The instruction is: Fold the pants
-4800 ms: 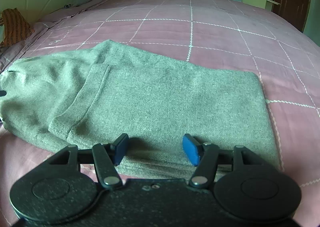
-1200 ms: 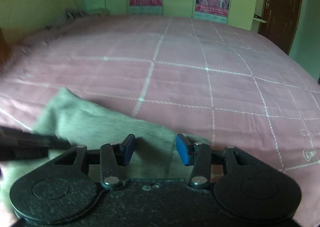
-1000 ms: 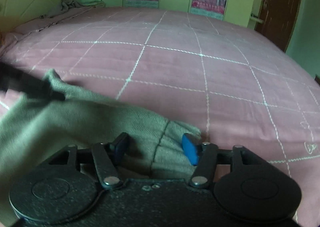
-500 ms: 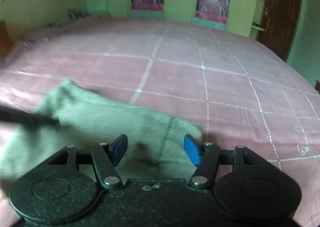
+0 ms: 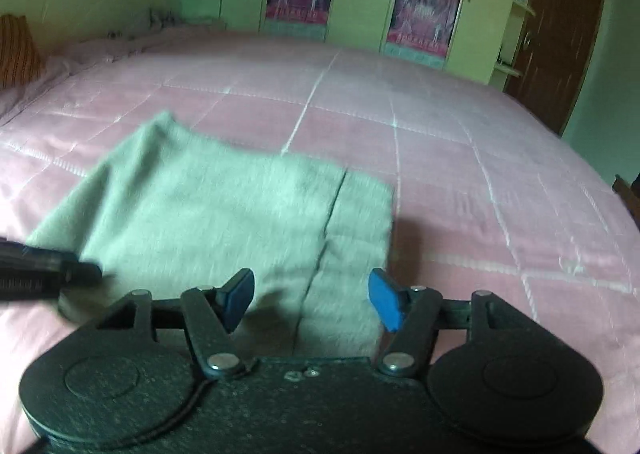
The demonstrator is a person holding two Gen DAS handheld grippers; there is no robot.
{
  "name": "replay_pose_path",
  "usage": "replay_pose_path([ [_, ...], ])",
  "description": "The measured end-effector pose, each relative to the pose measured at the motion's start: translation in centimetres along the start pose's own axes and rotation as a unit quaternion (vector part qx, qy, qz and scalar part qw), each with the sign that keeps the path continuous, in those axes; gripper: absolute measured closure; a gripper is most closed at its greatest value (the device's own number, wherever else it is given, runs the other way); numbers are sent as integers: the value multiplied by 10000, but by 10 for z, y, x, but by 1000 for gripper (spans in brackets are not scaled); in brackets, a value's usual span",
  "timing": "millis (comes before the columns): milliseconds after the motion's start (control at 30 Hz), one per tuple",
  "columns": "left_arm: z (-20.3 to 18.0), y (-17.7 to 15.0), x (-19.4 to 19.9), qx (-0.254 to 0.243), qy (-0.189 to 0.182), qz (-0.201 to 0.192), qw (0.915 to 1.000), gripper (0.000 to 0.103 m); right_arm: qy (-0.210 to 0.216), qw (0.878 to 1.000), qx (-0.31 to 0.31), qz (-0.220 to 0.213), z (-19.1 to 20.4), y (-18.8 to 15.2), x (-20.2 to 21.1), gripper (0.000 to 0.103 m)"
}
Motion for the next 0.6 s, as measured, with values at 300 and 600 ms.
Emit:
replay_pose_path([
  [300, -3, -1, 1, 34, 91, 10, 10000, 78, -69, 9987, -475, -167, -3, 13, 19, 38],
  [600, -5, -3, 4, 3, 125, 1, 9999, 78, -148, 9997, -85, 201, 5, -4, 14, 36],
])
Point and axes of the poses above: each gripper's, at about its wrist camera, not at the fingertips, and x roughly against the way its jaws point, z to its left, y to its top, the point moved 4 cm from there along -x, roughly the way its jaws point, and after that the axes turned 8 degrees about -z, right-handed, at the moved point
